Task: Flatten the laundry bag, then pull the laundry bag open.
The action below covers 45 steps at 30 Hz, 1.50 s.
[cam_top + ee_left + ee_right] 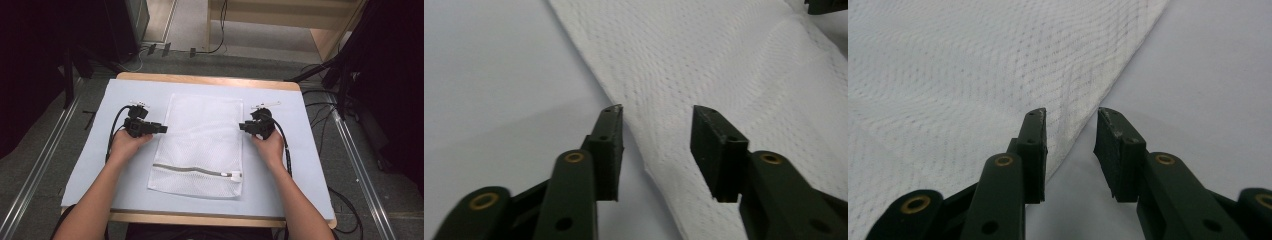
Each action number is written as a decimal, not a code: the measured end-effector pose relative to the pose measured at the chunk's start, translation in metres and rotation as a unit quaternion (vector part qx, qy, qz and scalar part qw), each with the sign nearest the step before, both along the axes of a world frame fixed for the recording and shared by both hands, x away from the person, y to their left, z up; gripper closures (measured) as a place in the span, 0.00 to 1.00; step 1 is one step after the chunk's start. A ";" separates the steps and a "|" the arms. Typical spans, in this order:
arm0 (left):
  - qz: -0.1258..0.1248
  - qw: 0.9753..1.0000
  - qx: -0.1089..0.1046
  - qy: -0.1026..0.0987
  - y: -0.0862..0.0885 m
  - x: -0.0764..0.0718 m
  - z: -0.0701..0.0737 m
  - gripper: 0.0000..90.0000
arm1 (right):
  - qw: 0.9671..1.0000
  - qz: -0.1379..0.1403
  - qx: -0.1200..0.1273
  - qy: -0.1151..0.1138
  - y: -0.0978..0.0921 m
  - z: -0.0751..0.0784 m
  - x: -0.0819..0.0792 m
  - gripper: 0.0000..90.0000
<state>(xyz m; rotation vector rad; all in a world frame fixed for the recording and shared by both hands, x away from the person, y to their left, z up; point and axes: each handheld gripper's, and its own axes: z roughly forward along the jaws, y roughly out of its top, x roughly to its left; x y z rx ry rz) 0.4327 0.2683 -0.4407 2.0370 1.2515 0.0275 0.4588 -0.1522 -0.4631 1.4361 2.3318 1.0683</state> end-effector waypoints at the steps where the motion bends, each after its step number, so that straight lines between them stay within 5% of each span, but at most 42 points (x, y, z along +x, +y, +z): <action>1: -0.003 1.000 0.002 0.000 -0.001 -0.001 0.001 0.60 | 1.000 0.000 0.002 0.001 -0.001 0.001 0.000 0.74; 8: -0.008 1.000 0.008 0.001 -0.004 -0.002 0.004 0.54 | 1.000 0.005 0.004 -0.002 -0.005 0.006 -0.007 0.71; 13: -0.017 1.000 0.011 -0.001 -0.004 -0.009 0.010 0.52 | 1.000 0.007 0.028 -0.005 -0.010 0.014 -0.016 0.70; 28: -0.059 0.998 0.004 -0.019 -0.025 -0.028 0.030 0.50 | 0.996 0.073 0.040 -0.037 -0.001 0.025 -0.067 0.66; 45: -0.091 0.995 0.000 -0.029 -0.044 -0.046 0.038 0.51 | 0.994 0.095 0.049 -0.019 0.004 0.026 -0.100 0.66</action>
